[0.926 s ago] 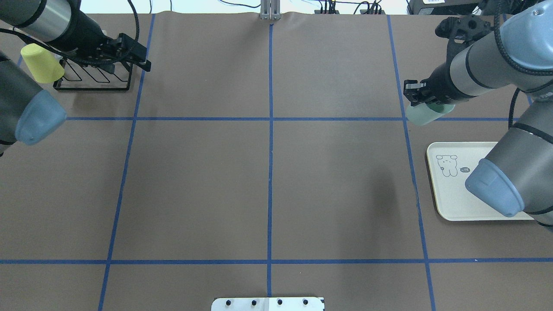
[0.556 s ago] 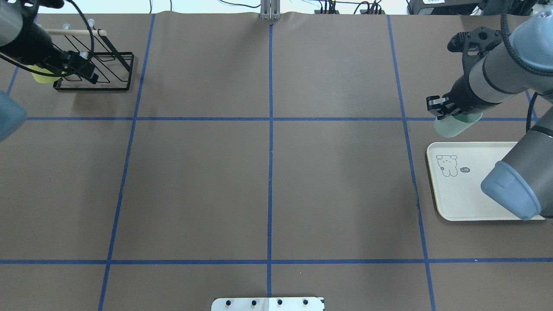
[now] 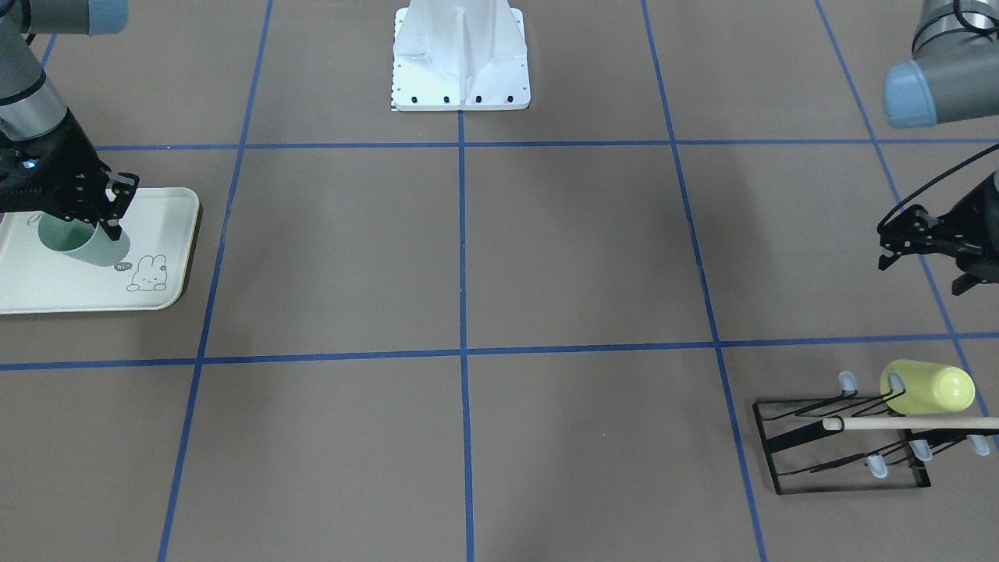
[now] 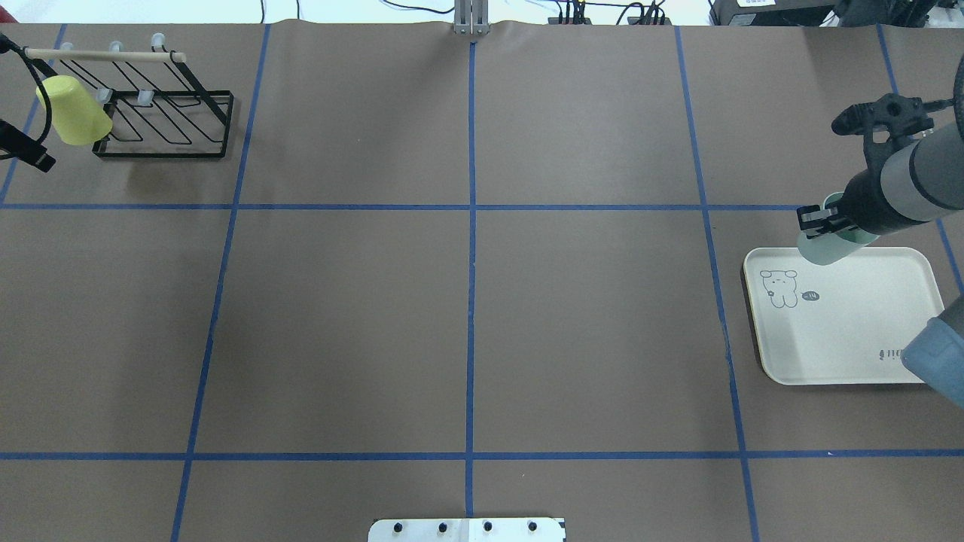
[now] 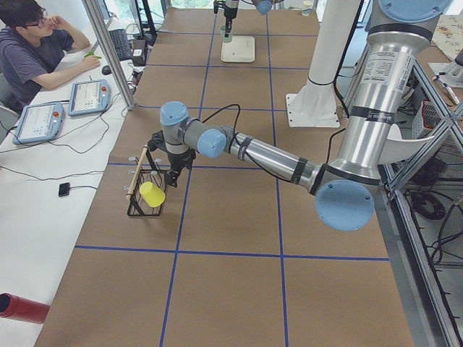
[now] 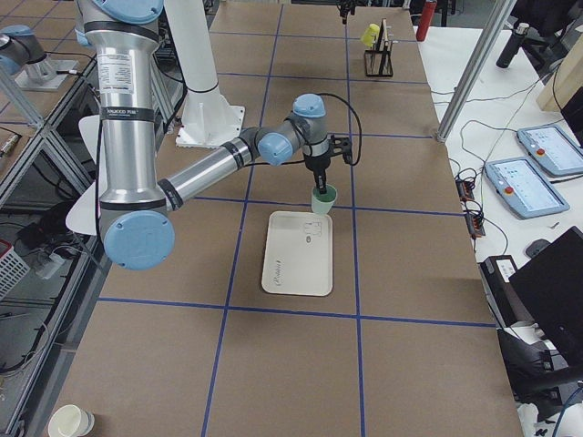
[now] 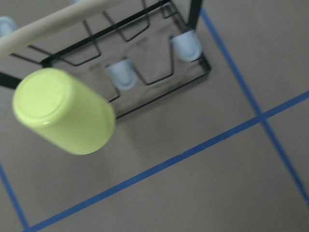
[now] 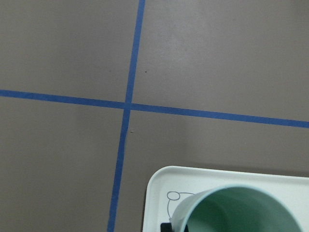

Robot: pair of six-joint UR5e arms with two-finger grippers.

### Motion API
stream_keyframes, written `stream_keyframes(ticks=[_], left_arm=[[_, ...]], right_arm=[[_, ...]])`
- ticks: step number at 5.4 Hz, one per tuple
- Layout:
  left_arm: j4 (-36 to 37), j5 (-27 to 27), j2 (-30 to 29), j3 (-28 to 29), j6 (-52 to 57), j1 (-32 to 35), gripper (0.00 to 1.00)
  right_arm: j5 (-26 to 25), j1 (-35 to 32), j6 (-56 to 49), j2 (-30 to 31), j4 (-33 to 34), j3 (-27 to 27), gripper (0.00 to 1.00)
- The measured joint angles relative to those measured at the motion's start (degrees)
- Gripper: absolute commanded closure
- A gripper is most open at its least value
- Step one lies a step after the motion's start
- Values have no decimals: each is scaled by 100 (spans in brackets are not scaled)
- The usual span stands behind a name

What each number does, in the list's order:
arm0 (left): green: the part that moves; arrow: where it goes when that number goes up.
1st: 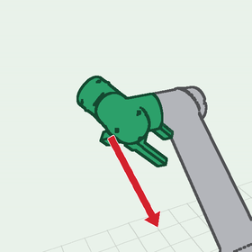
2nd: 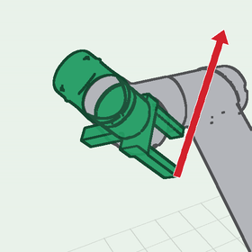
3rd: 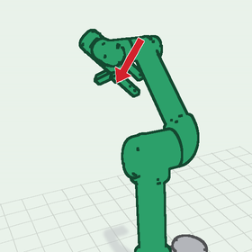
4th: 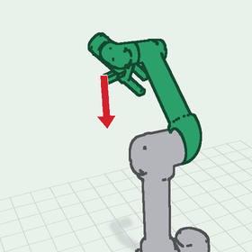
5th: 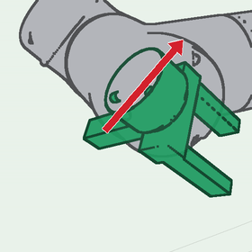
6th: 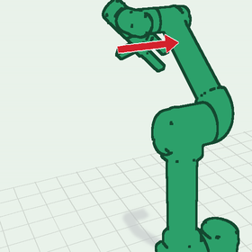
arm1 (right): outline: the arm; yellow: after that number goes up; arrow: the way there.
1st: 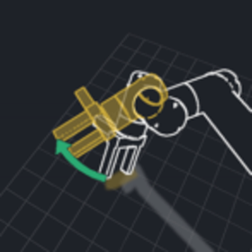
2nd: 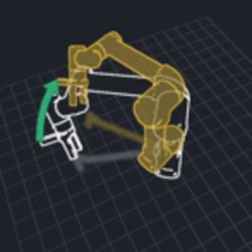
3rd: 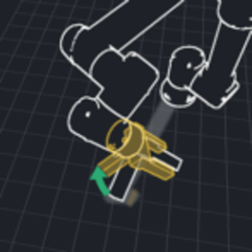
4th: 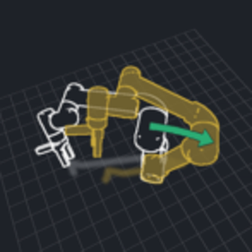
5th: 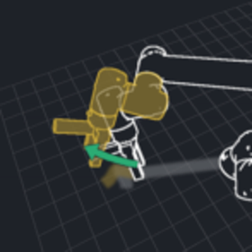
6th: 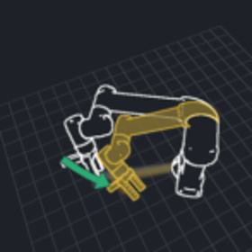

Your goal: Left arm grabs green cup and hands to right arm on tray

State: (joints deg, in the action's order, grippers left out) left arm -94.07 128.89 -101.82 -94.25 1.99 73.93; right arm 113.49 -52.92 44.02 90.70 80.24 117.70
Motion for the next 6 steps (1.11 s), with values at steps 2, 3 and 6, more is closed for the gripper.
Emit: stream_keyframes(ticks=[2,3,6], left_arm=[[-4,116,417,405,678,941,0],[-38,135,755,428,766,1293,0],[-143,428,1167,385,922,1625,0]], right_arm=[[106,-17,-34,603,-1076,-310,100],[243,-35,-43,848,-1509,-436,100],[4,-32,33,1048,-1786,-682,100]])
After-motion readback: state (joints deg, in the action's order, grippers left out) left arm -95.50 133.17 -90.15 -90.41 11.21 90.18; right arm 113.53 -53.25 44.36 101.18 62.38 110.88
